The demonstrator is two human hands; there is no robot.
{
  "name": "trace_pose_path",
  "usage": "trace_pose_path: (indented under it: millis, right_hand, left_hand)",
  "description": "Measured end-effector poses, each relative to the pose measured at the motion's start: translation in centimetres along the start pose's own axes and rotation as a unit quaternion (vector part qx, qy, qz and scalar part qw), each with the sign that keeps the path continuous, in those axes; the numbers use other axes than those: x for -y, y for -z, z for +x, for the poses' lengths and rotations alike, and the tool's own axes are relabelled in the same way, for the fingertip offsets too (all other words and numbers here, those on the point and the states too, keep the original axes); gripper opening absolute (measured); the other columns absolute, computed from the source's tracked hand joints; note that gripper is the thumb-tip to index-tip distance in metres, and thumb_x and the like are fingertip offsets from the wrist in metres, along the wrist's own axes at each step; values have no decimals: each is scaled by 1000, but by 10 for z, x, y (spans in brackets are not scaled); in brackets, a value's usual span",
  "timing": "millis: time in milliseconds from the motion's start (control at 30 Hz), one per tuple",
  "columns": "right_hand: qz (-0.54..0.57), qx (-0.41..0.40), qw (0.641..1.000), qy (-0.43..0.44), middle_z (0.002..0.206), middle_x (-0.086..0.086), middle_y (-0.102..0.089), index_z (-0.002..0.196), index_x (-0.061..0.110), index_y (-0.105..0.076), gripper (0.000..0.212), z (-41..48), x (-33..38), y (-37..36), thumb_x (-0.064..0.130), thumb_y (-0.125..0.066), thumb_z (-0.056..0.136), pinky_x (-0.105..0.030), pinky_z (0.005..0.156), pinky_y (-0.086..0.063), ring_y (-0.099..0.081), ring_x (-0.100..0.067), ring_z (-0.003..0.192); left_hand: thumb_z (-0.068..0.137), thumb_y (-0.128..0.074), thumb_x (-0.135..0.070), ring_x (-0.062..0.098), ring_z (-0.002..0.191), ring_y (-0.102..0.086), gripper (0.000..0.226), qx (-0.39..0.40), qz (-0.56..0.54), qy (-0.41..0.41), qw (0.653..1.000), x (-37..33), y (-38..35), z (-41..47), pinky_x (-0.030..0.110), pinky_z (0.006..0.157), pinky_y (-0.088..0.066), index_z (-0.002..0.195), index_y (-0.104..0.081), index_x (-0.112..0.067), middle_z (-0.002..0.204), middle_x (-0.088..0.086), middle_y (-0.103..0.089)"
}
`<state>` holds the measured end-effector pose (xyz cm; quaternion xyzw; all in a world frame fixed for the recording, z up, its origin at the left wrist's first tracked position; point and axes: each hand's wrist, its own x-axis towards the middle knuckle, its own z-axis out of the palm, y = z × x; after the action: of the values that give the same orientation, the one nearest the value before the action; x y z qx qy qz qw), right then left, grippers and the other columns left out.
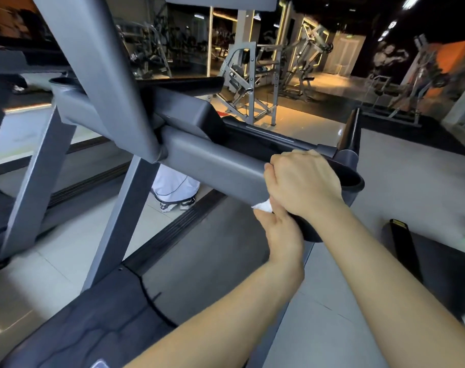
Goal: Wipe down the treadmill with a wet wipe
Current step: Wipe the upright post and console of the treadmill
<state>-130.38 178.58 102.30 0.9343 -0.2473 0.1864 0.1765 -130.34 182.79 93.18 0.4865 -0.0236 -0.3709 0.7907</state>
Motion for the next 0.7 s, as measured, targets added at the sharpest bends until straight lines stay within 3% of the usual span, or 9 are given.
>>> trace_pose_path:
  millis: [100,167,200,300,400,433,500,567,700]
  right_hand:
    - [-9,9,1000,12,92,-6,-69,91,15,-64,38,-1,-2,-2,31,-33,105,-43,88,-44,-62,-29,90]
    - [-2,15,1000,20,94,-7,-68,94,14,-65,37,-2,-1,-1,32,-35,104,-43,89,-42,-62,-29,93]
    - [4,16,1000,23,94,-7,-68,94,14,-65,36,-4,-1,0,33,-36,104,-43,89,-42,-61,-29,94]
    - [9,5,1000,20,94,-6,-68,91,15,-63,36,-5,-2,-1,31,-33,104,-43,89,-41,-60,-29,94]
    - [15,2,1000,9,92,-4,-67,83,20,-53,30,-4,-1,0,29,-32,104,-43,87,-42,-60,-28,91]
    - [19,4,1000,6,91,-3,-66,82,21,-50,29,-4,-1,0,29,-32,103,-43,87,-43,-60,-28,90]
    - [20,9,1000,2,90,-2,-66,81,21,-49,28,-3,-1,0,31,-33,103,-42,88,-44,-60,-27,90]
    - [18,7,1000,-1,93,-3,-67,86,20,-55,28,-1,-1,-1,34,-36,102,-42,91,-45,-61,-27,93]
    - [89,-37,995,12,111,-5,-66,118,14,-65,30,11,24,-7,31,-50,98,-42,98,-41,-61,-28,106]
  left_hand:
    - [104,-41,-60,-7,101,-51,26,-1,37,-3,999,5,0,0,25,89,-42,118,-39,-38,116,-21,-56]
    - [106,-37,-58,-1,98,-53,36,-32,33,-15,999,-9,4,10,24,82,-43,124,-41,-26,122,-12,-59]
    - [107,-36,-55,5,101,-58,41,-53,20,-31,998,-19,8,15,26,83,-47,127,-43,-21,126,-6,-61]
    - [106,-38,-56,22,120,-64,53,-93,-46,-65,992,-50,25,40,38,106,-49,135,-54,-16,130,3,-67]
    - [90,-39,-76,29,126,-62,76,-119,-76,-37,989,-77,45,62,46,108,-50,135,-60,-17,142,10,-62]
    - [91,-40,-74,29,121,-65,69,-131,-88,-36,987,-89,49,63,47,104,-53,125,-62,-17,139,11,-64]
    - [105,-39,-58,20,85,-67,43,-152,-94,-37,983,-108,60,66,40,83,-59,96,-55,-20,103,7,-67]
    - [107,-40,-54,16,62,-50,41,-155,-114,-27,981,-126,74,75,35,68,-58,84,-48,-22,76,-1,-52]
    - [106,-48,-50,17,71,-65,33,-123,-141,-25,982,-145,103,90,29,66,-56,98,-59,-20,90,-2,-68]
